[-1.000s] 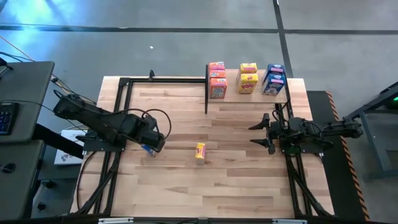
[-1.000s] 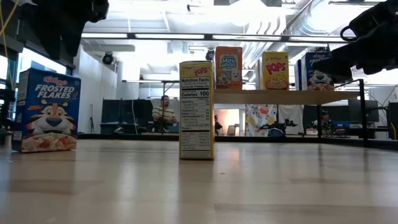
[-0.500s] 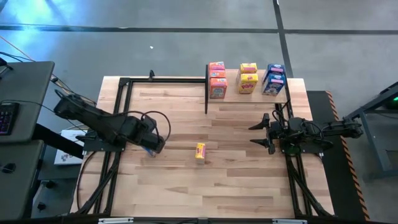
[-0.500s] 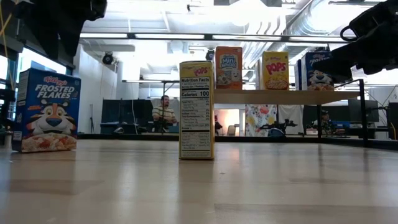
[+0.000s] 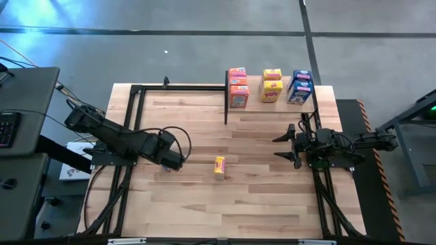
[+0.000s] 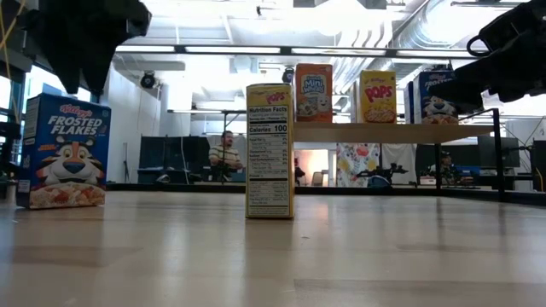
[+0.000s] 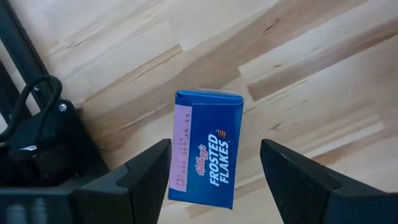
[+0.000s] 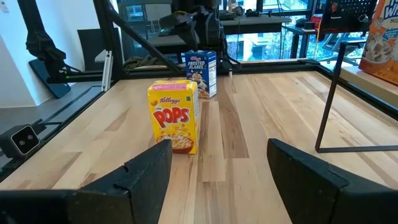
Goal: Stack cereal on shelf
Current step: Put the blue cereal box on the shelf aligned with the blue cereal boxes
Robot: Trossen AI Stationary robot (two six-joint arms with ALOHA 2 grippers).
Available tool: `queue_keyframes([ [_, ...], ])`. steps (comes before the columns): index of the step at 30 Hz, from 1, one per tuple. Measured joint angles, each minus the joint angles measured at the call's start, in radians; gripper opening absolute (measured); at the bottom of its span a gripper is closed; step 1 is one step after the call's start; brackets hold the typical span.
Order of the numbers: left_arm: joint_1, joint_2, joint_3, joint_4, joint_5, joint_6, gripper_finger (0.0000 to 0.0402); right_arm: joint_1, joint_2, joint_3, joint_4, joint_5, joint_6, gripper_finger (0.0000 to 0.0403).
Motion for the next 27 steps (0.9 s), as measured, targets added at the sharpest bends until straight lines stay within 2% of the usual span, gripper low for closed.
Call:
queue_keyframes([
  [6, 0.000, 0.044, 0.000, -0.043, -0.001, -0.008, 0.0239, 0.000, 0.000, 0.000, 0.000, 0.000, 0.000, 0.0257],
  [27, 0.000, 0.146, 0.000, -0.032, 0.027, -0.006, 0.0239, 0.000, 0.000, 0.000, 0.000, 0.000, 0.000, 0.0257],
])
